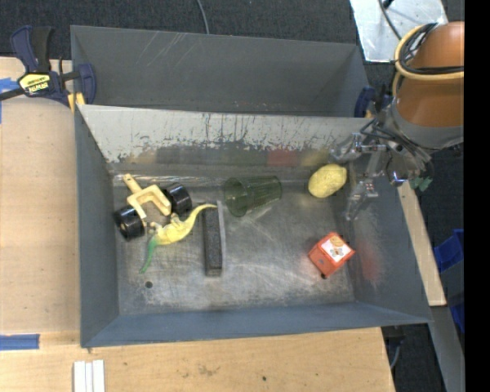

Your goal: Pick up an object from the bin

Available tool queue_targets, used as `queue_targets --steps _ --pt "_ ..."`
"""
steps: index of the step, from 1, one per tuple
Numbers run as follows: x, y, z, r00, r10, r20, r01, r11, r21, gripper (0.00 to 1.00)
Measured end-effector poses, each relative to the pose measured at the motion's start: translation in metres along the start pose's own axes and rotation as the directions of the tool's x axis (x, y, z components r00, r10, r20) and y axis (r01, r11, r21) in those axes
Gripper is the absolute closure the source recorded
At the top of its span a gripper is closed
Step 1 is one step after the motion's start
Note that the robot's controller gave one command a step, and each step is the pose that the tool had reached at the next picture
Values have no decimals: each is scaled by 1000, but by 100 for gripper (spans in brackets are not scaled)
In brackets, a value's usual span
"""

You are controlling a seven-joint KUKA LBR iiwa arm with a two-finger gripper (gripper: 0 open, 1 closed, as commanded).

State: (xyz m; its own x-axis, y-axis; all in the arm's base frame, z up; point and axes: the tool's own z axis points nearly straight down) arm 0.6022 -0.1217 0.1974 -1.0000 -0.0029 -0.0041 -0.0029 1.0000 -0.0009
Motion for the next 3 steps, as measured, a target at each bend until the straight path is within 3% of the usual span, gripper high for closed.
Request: queue_targets --steps 1,2,3 --pt "0 0 0 1000 0 0 0 1000 0 0" --pt "-8 -4 29 998 66 7 -66 998 0 0" --pt "-9 1 87 985 169 18 -169 986 -2 0"
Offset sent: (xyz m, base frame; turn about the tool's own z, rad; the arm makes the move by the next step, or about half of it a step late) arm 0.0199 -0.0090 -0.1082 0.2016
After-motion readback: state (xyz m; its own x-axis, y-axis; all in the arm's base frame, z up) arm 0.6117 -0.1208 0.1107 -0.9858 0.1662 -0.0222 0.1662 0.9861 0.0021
